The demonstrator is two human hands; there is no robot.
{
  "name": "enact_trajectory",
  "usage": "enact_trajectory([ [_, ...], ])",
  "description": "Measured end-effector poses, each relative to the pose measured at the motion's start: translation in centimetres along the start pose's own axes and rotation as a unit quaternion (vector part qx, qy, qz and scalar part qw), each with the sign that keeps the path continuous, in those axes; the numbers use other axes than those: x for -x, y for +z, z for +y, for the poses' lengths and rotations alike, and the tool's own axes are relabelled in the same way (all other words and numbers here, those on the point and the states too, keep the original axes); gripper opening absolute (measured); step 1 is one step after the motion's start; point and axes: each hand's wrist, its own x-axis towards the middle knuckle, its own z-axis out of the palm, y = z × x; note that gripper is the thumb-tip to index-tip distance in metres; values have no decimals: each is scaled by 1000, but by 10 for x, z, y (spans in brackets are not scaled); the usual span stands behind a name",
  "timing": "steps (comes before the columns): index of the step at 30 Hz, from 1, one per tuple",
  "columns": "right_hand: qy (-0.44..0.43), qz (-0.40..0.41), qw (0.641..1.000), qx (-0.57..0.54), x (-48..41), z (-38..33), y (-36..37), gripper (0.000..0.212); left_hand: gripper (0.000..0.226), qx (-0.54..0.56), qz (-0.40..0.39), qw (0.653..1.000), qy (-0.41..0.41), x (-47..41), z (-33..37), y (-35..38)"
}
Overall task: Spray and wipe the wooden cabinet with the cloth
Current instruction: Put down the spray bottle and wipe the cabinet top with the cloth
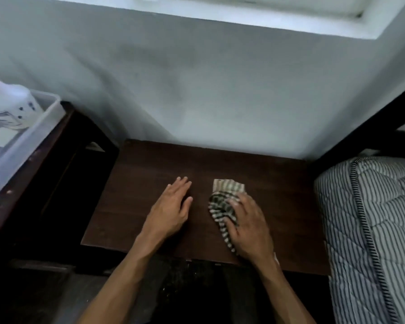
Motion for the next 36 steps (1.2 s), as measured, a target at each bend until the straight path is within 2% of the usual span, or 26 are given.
enact_trajectory([
  [3,57,25,998,7,-15,41,-11,51,50,-19,-12,1000,11,-17,23,6],
  [7,70,59,995,28,-79,72,-21,52,49,-35,-3,999,7,-27,44,5],
  [10,112,56,992,29,-106,66,-17,52,48,-45,-1,999,1,-24,50,9],
  [12,141,60,988,3,-88,37,-8,52,47,-45,-5,999,-5,-22,56,18],
  [15,36,14,999,-11,-8,4,-3,49,48,-42,-24,999,-16,-24,68,34],
  [17,-12,1,1000,-14,32,31,-15,47,47,-48,-35,998,-12,-30,80,45],
  [21,83,42,996,-9,46,119,-41,45,49,-70,-78,994,9,-40,108,65],
  [25,126,81,989,12,-15,151,-50,43,50,-86,-106,990,28,-47,123,73],
  [30,149,56,986,41,-84,162,-56,53,50,-90,-92,990,48,-44,118,61],
  [34,159,65,983,61,-73,145,-50,56,50,-87,-94,991,38,-40,91,51],
  [36,171,63,982,58,-61,114,-42,57,49,-93,-105,989,41,-42,76,46],
])
